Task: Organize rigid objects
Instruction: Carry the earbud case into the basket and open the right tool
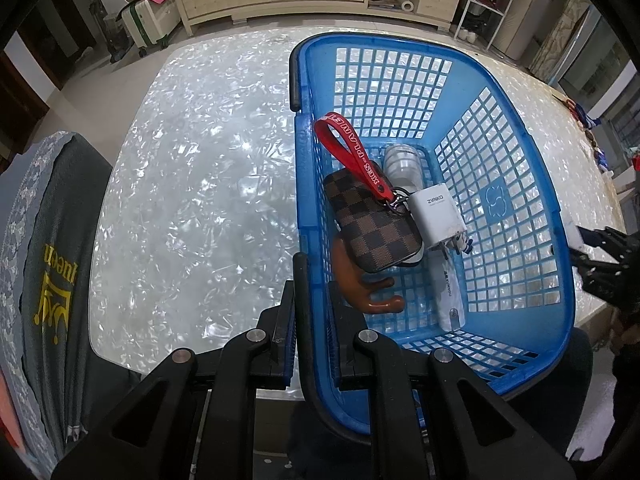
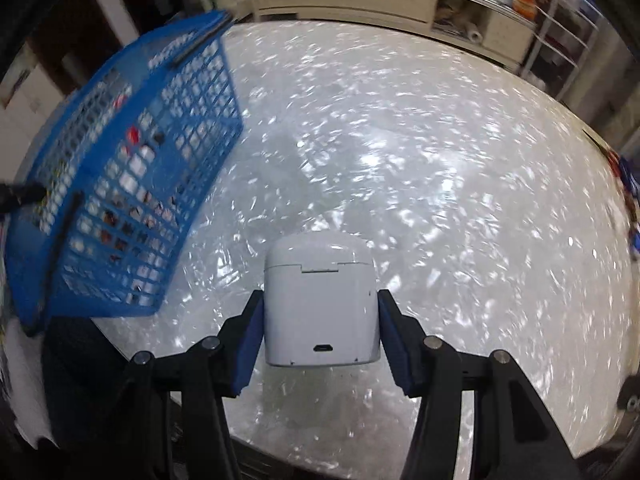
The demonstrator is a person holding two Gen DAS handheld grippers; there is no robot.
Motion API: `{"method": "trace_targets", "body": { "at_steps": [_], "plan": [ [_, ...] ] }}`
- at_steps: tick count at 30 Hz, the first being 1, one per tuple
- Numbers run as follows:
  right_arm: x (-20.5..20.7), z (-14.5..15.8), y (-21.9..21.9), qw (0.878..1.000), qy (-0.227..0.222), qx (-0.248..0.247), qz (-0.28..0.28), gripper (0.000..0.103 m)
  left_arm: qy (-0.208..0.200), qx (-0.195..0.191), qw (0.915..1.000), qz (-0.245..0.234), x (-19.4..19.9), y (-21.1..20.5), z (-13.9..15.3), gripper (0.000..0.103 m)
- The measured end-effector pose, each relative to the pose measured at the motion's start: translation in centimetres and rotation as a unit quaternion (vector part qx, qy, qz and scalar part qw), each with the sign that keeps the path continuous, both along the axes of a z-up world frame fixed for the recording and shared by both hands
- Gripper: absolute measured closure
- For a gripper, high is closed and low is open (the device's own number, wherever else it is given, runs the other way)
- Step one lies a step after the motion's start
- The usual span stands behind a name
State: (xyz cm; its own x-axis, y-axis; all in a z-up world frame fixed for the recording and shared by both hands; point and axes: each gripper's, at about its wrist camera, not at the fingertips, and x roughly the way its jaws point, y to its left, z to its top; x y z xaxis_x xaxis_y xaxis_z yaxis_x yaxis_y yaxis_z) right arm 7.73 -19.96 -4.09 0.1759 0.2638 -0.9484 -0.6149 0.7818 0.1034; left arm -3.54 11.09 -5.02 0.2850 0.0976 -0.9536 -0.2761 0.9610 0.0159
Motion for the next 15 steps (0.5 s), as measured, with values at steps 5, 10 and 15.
{"method": "trace_targets", "body": {
  "at_steps": [5,10,15],
  "plan": [
    [0.4,3.0,-0.9,0.999,-0.005,0.021,-0.043,0.051,-0.002,-0.004,1.0000,0.002,0.0,0.1,0.0,0.088],
    [0.1,6.4,0.3,0.998,-0.022,0.033,-0.047,0.051,-0.003,-0.002,1.0000,0.002,0.0,0.0,-0.1,0.088],
    [0.5,8.2,3.7,0.997,-0.039,0.048,-0.035,0.051,-0.004,-0.005,1.0000,0.003,-0.1,0.1,0.0,0.088]
  ]
}}
